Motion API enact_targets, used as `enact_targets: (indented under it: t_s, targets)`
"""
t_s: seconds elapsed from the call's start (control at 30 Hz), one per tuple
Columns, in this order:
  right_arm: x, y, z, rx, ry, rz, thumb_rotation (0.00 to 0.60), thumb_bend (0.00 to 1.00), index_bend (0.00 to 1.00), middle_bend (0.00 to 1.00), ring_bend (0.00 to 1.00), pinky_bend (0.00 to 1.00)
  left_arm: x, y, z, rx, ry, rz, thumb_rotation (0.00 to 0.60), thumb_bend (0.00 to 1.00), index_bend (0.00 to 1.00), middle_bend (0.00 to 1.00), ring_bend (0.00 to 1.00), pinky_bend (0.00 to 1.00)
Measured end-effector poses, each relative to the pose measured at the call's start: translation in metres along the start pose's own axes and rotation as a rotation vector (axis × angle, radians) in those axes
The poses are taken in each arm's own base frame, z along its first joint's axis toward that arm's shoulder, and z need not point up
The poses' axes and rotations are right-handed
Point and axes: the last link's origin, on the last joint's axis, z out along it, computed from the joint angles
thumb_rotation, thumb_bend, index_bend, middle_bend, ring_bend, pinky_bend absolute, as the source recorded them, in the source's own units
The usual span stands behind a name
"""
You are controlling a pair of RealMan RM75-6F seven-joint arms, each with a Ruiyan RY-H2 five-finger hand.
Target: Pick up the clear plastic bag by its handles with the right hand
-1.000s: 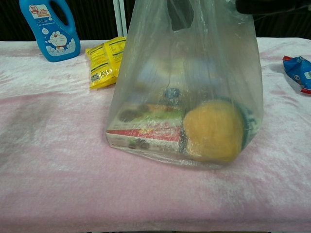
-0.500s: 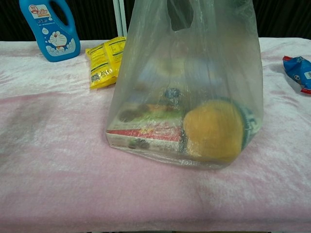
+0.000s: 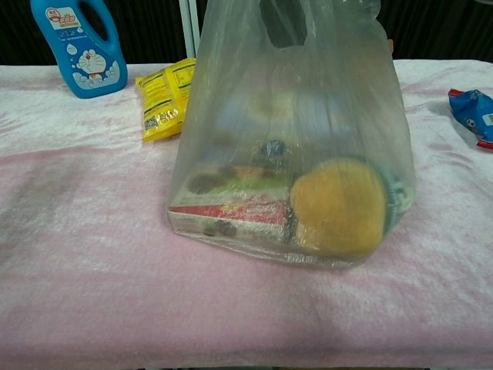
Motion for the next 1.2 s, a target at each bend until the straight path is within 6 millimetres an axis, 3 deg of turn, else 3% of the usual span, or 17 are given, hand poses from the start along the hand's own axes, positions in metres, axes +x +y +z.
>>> enact_targets:
  t_s: [0.37, 0.6, 1.07, 1.2]
  targets:
    - [-0.008, -0.010, 0.015, -0.017, -0.004, -0.019, 0.600, 0.18, 0.25, 0.27, 0.28, 0.28, 0.000, 0.000, 0.000, 0.004, -0.008, -0.007, 0.600, 0.00, 0.00, 0.00, 0.00, 0.01]
    - [-0.011, -0.008, 0.017, -0.049, -0.005, -0.016, 0.600, 0.18, 0.25, 0.27, 0.27, 0.33, -0.002, 0.001, -0.001, 0.002, -0.017, -0.004, 0.600, 0.00, 0.00, 0.00, 0.00, 0.01]
    - [-0.019, -0.010, 0.039, -0.110, -0.016, 0.052, 0.600, 0.18, 0.24, 0.26, 0.27, 0.33, -0.002, 0.000, -0.001, 0.013, -0.024, -0.013, 0.600, 0.00, 0.00, 0.00, 0.00, 0.01]
    - [-0.023, -0.012, 0.037, -0.120, -0.030, 0.074, 0.600, 0.18, 0.24, 0.26, 0.27, 0.33, -0.002, 0.000, -0.001, 0.016, -0.025, -0.014, 0.600, 0.00, 0.00, 0.00, 0.00, 0.01]
